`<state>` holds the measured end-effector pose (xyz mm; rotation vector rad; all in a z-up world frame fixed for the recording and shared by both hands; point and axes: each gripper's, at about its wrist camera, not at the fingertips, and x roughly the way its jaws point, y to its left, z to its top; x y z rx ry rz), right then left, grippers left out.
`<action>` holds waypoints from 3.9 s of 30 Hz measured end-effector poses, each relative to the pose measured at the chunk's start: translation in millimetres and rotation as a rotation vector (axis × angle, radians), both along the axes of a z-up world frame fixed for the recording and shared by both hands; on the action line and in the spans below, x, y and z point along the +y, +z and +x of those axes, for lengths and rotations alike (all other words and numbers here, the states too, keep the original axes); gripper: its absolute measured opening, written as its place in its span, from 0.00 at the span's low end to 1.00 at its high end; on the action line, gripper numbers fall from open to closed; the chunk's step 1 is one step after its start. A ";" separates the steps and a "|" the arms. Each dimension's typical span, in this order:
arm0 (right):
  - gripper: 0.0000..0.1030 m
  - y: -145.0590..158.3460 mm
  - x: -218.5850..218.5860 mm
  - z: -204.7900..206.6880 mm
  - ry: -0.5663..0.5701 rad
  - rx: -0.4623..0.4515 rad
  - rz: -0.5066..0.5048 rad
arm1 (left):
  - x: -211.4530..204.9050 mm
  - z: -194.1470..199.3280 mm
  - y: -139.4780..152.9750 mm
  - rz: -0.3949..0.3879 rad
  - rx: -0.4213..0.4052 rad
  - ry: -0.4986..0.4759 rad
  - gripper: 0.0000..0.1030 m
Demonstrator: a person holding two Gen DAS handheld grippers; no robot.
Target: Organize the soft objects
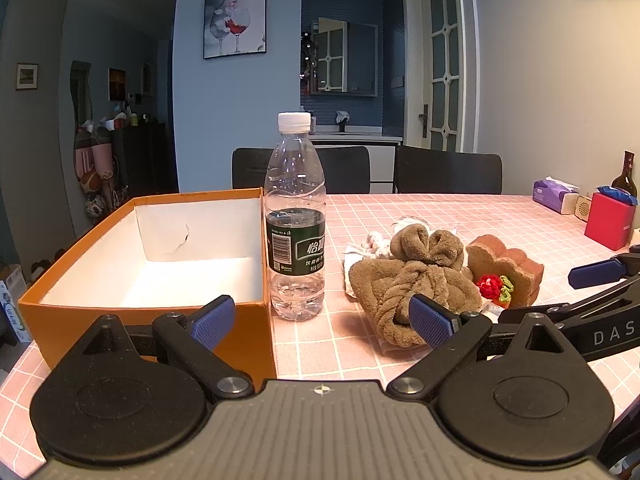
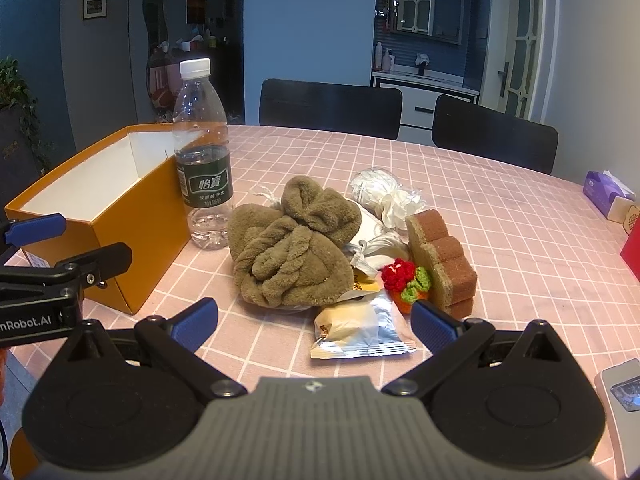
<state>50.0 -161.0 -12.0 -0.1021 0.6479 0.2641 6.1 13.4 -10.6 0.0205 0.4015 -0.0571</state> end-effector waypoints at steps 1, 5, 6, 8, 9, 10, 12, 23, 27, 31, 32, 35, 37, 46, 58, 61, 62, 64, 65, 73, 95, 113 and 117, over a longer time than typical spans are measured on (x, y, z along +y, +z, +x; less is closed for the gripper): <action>0.98 -0.3 0.2 0.2 0.001 0.001 -0.001 | -0.3 0.0 -0.1 0.001 0.000 -0.001 1.00; 0.98 -0.7 1.6 0.7 0.004 0.004 -0.004 | -0.7 0.4 -0.5 -0.001 0.004 -0.006 1.00; 0.98 -0.8 1.8 0.7 0.005 0.004 -0.006 | -0.8 0.2 -0.5 -0.001 0.005 -0.007 1.00; 0.98 -1.0 1.7 0.9 0.005 0.004 -0.007 | -0.8 -0.1 -0.3 0.000 0.005 -0.009 1.00; 0.98 -1.0 1.6 1.1 0.004 0.004 -0.007 | -0.7 -0.3 -0.1 0.000 0.005 -0.011 1.00; 0.98 -1.2 1.9 1.2 0.004 0.004 -0.006 | -1.1 -0.1 0.0 0.001 0.006 -0.011 1.00; 0.98 -1.3 2.0 1.2 0.004 0.004 -0.007 | -1.1 -0.1 0.0 0.001 0.007 -0.012 1.00; 0.98 -3.6 3.7 4.3 0.005 0.012 -0.016 | 0.3 -0.4 -1.6 -0.001 0.013 -0.009 1.00; 0.98 -5.0 4.0 5.6 0.003 0.017 -0.019 | 1.4 -0.6 -1.8 -0.002 0.014 -0.008 1.00; 0.98 -7.4 1.6 6.4 0.007 -0.002 -0.023 | 0.9 0.3 -2.7 -0.004 0.017 -0.018 1.00; 0.97 -8.7 0.4 6.6 0.007 -0.017 -0.027 | 0.3 0.9 -3.1 -0.005 0.020 -0.024 1.00; 0.97 -14.1 -4.0 7.4 0.019 -0.065 -0.045 | -3.8 3.7 -4.4 -0.012 0.025 -0.061 0.92; 0.95 -17.6 -5.7 11.6 0.026 -0.065 -0.066 | -8.4 6.3 -5.5 -0.023 0.024 -0.093 0.83; 0.74 -27.9 -21.8 38.1 0.013 -0.047 -0.103 | -35.4 32.2 -2.8 -0.056 0.041 -0.224 0.75; 0.71 -36.7 -66.7 110.5 -0.157 -0.027 -0.080 | -73.6 99.5 -25.5 -0.039 0.127 -0.270 0.90; 0.69 -40.3 -69.3 124.8 -0.155 -0.013 -0.052 | -79.3 111.7 -29.5 -0.032 0.136 -0.241 0.90; 0.69 -41.2 -68.0 127.6 -0.154 -0.009 -0.050 | -80.7 115.2 -29.5 -0.031 0.133 -0.228 0.90; 0.67 -43.5 -68.7 133.5 -0.150 -0.004 -0.043 | -84.8 122.1 -28.8 -0.021 0.125 -0.212 0.91; 0.66 -45.1 -68.8 136.7 -0.145 0.002 -0.036 | -86.8 124.7 -28.3 -0.016 0.121 -0.205 0.91; 0.51 -57.1 -72.7 144.7 -0.146 0.039 -0.009 | -117.2 136.5 -32.5 0.161 0.095 -0.237 0.91; 0.35 -32.4 -70.4 118.4 -0.164 -0.076 -0.067 | -108.6 123.0 -21.5 0.136 0.049 -0.219 0.55; 0.35 14.9 -54.7 50.9 -0.033 -0.172 -0.014 | -78.3 58.1 31.7 0.041 -0.050 -0.217 0.55; 0.35 20.5 -43.4 39.4 0.022 -0.169 -0.001 | -66.6 44.9 41.6 0.021 -0.061 -0.226 0.55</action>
